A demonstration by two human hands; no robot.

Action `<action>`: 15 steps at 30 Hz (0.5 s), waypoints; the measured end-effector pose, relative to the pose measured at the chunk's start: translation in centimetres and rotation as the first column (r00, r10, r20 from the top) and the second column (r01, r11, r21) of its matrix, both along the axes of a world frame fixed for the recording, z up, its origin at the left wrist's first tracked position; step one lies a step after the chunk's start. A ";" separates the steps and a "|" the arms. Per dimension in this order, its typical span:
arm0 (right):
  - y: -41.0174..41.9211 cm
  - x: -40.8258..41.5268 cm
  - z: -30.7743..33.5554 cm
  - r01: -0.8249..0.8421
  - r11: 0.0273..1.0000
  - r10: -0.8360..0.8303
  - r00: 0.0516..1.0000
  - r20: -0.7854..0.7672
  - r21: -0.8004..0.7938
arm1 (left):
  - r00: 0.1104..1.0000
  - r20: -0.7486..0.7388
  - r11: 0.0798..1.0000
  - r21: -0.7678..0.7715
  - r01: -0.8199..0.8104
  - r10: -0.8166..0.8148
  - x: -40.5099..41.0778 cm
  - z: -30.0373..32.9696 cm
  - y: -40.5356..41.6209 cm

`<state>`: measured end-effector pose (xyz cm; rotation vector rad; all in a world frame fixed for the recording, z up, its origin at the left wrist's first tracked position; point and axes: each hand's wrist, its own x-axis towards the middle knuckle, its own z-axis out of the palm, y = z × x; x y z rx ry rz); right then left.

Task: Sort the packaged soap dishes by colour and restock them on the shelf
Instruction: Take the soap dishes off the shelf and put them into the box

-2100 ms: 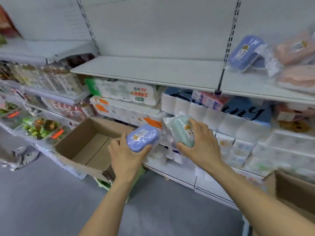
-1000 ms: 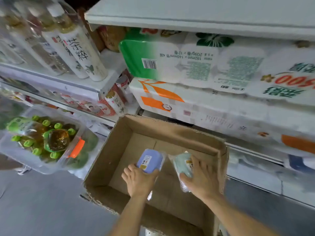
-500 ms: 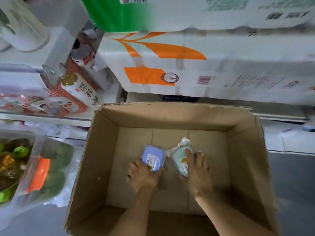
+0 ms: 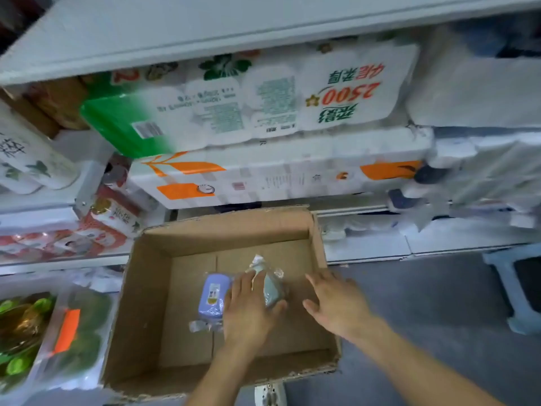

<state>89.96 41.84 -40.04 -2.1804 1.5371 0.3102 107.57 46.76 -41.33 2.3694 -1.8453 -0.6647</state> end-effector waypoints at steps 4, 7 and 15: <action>0.8 -10.2 7.3 0.033 0.978 -0.021 0.998 0.060 -0.206 | 0.987 -0.027 0.975 -0.164 0.150 -0.157 -8.7 7.1 -0.6; 1.3 -18.4 11.8 0.135 0.931 -0.097 0.987 0.126 -0.339 | 0.973 -0.029 0.926 -0.313 0.211 -0.231 -16.6 12.4 -1.6; 2.4 -39.2 22.1 0.374 0.697 -0.207 0.922 0.328 -0.612 | 0.933 -0.023 0.731 -0.628 0.266 -0.359 -36.7 23.6 -3.6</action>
